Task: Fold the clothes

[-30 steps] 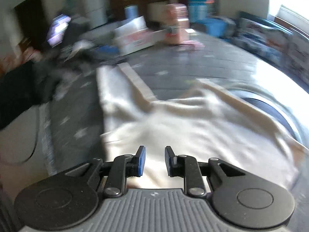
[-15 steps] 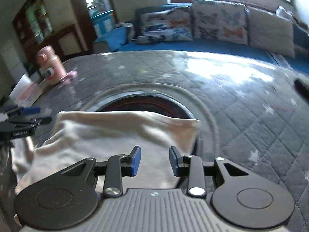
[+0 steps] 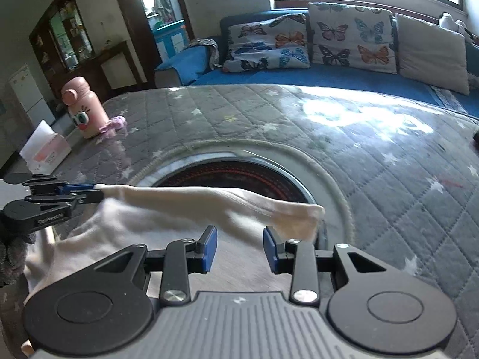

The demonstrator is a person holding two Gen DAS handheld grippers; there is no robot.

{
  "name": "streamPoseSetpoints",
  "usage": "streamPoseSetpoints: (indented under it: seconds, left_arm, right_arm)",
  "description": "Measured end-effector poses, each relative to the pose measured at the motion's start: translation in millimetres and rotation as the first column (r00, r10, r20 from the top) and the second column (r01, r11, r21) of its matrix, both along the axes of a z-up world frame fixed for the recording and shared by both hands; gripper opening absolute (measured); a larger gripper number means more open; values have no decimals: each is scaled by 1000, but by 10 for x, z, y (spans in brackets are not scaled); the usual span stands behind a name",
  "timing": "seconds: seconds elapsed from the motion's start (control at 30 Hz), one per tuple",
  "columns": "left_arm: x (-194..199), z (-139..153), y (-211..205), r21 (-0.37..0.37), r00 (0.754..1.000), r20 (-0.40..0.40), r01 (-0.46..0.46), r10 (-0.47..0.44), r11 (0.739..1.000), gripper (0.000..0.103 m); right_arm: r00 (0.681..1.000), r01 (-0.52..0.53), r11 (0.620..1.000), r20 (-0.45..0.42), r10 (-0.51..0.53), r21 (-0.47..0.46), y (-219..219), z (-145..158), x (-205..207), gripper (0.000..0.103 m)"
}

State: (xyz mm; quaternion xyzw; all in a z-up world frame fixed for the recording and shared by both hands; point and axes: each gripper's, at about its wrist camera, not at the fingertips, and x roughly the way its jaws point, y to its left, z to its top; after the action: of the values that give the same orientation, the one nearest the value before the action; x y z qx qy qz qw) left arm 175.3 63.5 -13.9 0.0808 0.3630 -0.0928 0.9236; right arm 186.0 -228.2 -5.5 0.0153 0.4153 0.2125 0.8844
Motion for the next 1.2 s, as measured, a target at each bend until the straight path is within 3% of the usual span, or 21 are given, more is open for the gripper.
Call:
streamPoseSetpoints:
  seconds: [0.1,0.17,0.23,0.4,0.47,0.57,0.7,0.83,1.07,1.2]
  left_arm:
    - [42,13,18,-4,1000,-3,-27,27,1000,25]
    - [70,20,39,-21,1000,-1,-31,31,999,49]
    - [96,8,31,-29,1000,-10,-27,27,999,55]
    - [146,-60,-10,-39,999,-30,-12,11,999,51]
    - [157,-73,-11,-53,999,-37,-10,8,999,27]
    - [103,-20,-21,-61,1000,-16,-4,3,998,13]
    - [-104,161,-94,-79,998,46,41,-38,996,12]
    - [-470,280,-327,-78,983,102,163,-154,984,11]
    - [-860,66,-699,-37,941,46,338,-336,940,13]
    - [-951,22,-742,-23,932,23,361,-361,932,20]
  right_arm:
    - [1000,-24,1000,8,24,6,78,36,-5,34]
    - [999,-38,999,10,38,9,129,51,-6,34]
    - [999,-50,999,13,50,11,179,62,-1,34]
    - [998,-65,998,18,65,21,286,89,56,34]
    - [997,-69,997,21,68,25,317,103,76,34]
    - [997,-78,997,28,77,22,360,124,83,34]
    - [996,-83,996,35,82,30,386,161,82,34]
    - [996,-82,996,43,81,40,404,196,87,34]
    - [995,-100,994,24,99,51,523,128,98,34]
    - [993,-117,992,12,117,50,604,50,70,34]
